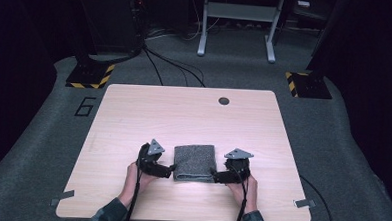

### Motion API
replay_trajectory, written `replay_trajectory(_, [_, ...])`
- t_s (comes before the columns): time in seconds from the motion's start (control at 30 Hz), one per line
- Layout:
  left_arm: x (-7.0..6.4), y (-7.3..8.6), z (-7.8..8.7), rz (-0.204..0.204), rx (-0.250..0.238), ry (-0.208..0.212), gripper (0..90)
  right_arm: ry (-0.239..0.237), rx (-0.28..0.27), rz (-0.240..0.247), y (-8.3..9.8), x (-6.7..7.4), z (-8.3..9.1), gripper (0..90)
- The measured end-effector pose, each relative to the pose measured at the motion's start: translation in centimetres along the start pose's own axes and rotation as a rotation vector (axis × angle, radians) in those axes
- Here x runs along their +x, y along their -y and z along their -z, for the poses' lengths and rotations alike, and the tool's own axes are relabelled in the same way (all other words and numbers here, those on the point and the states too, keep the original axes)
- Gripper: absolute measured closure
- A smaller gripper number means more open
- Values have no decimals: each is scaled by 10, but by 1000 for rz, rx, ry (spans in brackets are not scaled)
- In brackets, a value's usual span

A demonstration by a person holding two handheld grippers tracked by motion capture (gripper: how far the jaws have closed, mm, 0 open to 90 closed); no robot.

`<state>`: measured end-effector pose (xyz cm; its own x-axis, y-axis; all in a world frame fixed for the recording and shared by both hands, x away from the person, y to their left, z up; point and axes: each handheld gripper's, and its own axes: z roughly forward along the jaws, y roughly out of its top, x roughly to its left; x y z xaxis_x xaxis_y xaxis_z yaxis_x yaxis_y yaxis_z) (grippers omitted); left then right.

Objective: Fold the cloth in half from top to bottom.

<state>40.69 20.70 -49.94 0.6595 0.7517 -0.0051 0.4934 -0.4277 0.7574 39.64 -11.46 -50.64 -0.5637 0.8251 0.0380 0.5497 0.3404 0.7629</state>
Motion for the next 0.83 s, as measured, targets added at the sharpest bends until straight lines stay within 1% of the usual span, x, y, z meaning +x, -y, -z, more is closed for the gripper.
replay_trajectory(0.1, [9,8,12,24,-7,-34,44,7,-24,-13,3,-6,13,51])
replay_trajectory(0.13, [13,11,16,29,-13,-53,38,15,-27,-31,5,-7,18,51])
replay_trajectory(0.2, [21,19,25,47,-10,-69,22,51,-27,-24,10,-14,25,50])
replay_trajectory(0.23, [25,24,29,49,-14,-88,18,71,-27,-34,13,-18,29,51])
replay_trajectory(0.33, [37,40,41,93,-15,-131,8,117,-20,-76,27,-37,38,51])
replay_trajectory(0.37, [42,46,45,116,-16,-151,4,136,-13,-92,32,-43,40,51])
replay_trajectory(0.4, [46,50,47,124,-9,-159,2,156,-3,-106,38,-51,43,51])
replay_trajectory(0.43, [50,55,50,133,-4,-177,2,166,2,-121,41,-54,45,54])
replay_trajectory(0.47, [54,60,52,144,5,-186,2,174,7,-132,45,-60,47,61])
replay_trajectory(0.5, [59,65,54,150,10,-195,2,182,11,-132,49,-65,49,62])
replay_trajectory(0.53, [62,69,55,157,20,-215,2,197,19,-140,53,-69,50,61])
replay_trajectory(0.57, [66,73,56,163,35,-220,1,218,36,-147,56,-72,51,60])
replay_trajectory(0.6, [69,76,56,172,35,-231,1,235,44,-154,60,-76,52,59])
replay_trajectory(0.63, [72,79,58,175,47,-232,1,242,50,-164,63,-79,52,59])
replay_trajectory(0.67, [75,83,58,186,43,-241,1,253,59,-170,66,-81,53,54])
replay_trajectory(0.7, [76,85,58,191,44,-246,1,256,53,-185,69,-84,53,45])
replay_trajectory(0.73, [79,87,58,195,46,-240,1,256,50,-187,70,-85,54,46])
replay_trajectory(0.77, [79,88,58,198,54,-239,1,266,38,-197,70,-84,53,38])
replay_trajectory(0.8, [80,90,57,198,55,-239,1,266,51,-185,70,-85,53,24])
replay_trajectory(0.83, [81,91,58,206,55,-240,0,266,54,-190,70,-84,51,11])
